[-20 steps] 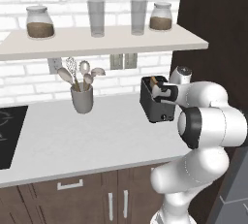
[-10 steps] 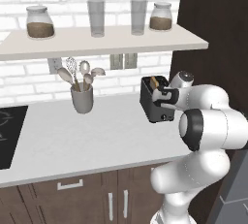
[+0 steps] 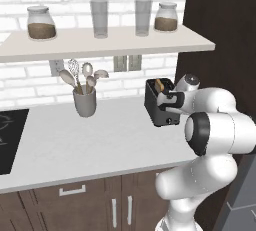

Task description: Start the toaster. Once the lever pops up, take the bread to the plate on the dining counter.

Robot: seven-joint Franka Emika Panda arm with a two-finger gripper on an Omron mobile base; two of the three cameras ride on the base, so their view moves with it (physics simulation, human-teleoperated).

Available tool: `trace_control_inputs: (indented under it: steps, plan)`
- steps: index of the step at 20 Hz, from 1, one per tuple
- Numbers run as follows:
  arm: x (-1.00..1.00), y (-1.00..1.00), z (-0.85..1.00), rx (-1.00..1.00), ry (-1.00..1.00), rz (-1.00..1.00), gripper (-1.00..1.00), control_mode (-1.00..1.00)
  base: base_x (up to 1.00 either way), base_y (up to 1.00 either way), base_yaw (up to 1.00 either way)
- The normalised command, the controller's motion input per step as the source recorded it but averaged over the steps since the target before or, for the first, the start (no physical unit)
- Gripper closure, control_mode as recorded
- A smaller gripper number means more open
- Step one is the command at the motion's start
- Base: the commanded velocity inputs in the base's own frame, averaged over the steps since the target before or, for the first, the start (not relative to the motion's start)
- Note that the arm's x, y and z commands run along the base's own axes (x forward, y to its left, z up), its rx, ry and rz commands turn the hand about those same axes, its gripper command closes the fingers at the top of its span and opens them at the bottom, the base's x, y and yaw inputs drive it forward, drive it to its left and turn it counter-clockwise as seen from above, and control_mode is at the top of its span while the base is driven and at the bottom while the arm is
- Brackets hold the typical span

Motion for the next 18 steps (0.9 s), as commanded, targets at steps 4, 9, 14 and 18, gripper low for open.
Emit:
trace_control_inputs:
  steps: [4,9,14,18]
  plan:
    - [0.00,0.00,0.00,0.00,0.00,0.00,1.00,-1.00,0.00,0.00,0.00]
    - [0.00,0.00,0.00,0.00,0.00,0.00,1.00,-1.00,0.00,0.00,0.00]
    - [0.00,0.00,-0.01,0.00,0.00,0.00,1.00,-1.00,0.00,0.00,0.00]
    - [0.00,0.00,-0.31,0.00,0.00,0.00,1.00,-1.00,0.00,0.00,0.00]
